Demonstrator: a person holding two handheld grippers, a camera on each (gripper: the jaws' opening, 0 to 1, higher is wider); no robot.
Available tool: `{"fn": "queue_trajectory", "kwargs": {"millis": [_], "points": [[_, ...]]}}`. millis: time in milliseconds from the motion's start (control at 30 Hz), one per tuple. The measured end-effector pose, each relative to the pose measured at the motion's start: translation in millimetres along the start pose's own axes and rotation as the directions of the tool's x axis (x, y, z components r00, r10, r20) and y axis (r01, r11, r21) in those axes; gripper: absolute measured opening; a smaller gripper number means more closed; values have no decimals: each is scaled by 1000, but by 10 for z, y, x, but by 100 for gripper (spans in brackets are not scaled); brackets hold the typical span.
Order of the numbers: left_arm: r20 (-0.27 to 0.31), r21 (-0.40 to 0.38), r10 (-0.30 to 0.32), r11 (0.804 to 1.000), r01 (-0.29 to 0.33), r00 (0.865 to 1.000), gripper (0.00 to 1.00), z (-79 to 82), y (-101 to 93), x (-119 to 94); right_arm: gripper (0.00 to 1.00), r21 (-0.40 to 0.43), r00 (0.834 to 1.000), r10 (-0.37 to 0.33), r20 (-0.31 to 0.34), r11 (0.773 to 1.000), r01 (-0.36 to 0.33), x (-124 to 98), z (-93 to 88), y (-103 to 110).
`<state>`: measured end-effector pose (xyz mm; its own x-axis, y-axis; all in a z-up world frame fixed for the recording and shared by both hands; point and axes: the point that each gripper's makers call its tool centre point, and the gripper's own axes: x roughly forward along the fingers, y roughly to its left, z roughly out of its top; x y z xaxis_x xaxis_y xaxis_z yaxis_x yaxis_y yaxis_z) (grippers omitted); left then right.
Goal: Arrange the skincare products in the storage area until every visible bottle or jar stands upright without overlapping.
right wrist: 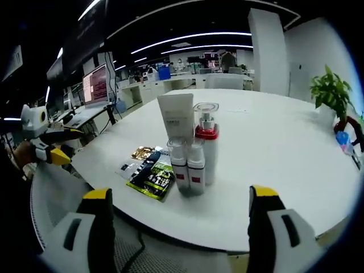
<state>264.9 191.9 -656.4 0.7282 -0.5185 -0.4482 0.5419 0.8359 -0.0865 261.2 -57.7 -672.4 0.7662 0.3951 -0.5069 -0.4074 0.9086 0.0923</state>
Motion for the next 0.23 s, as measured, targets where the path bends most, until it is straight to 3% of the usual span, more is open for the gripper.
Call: {"fn": "queue_trajectory", "kwargs": {"millis": [233], "points": [[-32, 3, -18, 1000, 18, 999, 97, -50, -31, 22, 100, -73, 1000, -12, -10, 997, 12, 7, -9, 15]]}}
